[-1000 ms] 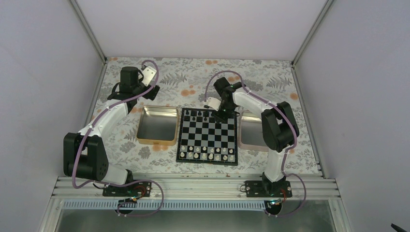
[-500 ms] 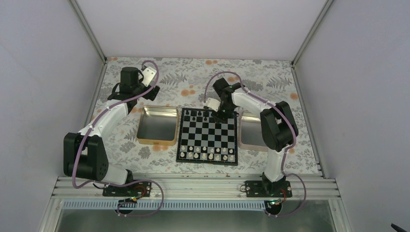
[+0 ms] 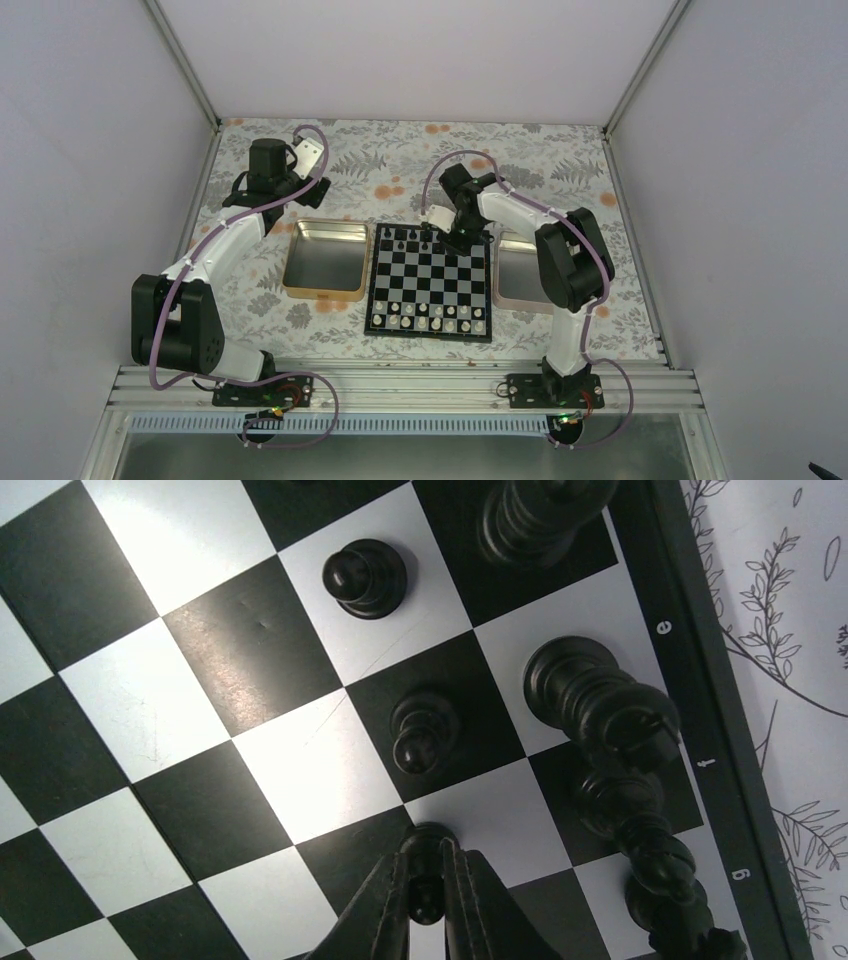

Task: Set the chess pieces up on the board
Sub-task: Place the chess piece on the chessboard.

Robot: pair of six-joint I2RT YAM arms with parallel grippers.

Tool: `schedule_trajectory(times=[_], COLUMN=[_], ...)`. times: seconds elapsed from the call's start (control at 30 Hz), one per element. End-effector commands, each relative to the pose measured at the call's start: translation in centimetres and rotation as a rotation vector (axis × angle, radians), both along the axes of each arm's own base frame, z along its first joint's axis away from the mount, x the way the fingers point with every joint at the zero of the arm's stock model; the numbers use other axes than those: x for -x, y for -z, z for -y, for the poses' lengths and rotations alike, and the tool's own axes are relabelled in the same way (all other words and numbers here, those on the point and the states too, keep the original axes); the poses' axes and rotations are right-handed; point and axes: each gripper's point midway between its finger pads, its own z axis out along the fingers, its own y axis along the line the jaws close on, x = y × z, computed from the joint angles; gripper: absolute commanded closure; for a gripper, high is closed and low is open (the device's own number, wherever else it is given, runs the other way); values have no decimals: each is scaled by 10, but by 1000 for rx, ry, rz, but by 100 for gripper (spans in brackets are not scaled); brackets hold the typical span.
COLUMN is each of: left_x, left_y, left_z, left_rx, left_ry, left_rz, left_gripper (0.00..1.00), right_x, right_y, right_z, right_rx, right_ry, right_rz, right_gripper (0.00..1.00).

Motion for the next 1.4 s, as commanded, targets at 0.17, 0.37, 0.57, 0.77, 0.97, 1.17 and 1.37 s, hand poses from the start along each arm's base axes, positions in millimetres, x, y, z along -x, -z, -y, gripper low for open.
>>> schedule_trajectory(times=[0.17,0.37,0.57,0.77,0.97,1.17,1.37], left_x=[2,2,1,2,2,2,1], left_y=[-11,-11,-9,-9,-7,-5,-6], left_z=[3,3,3,3,4,4,4], left_rx=[9,9,9,7,7,5,6], left_ry=[15,14,15,15,20,21,19], left_rz=[31,33,29,29,22,15,18], left_gripper=[0,0,0,0,0,0,0], right_x=[-12,-18,-19,-18,-17,-15,-15], right_y=[-8,-17,-19,-13,-8,-8,-20], right_z=[-2,-3,-4,-4,-5,-6,-6], right_rx=[21,19,18,21,18,5,-10], right_ry=[2,3,-1,-2,-8,-6,-3], right_rz=[61,81,84,73,61,53,67], right_gripper=[92,93,93,92,90,81,78])
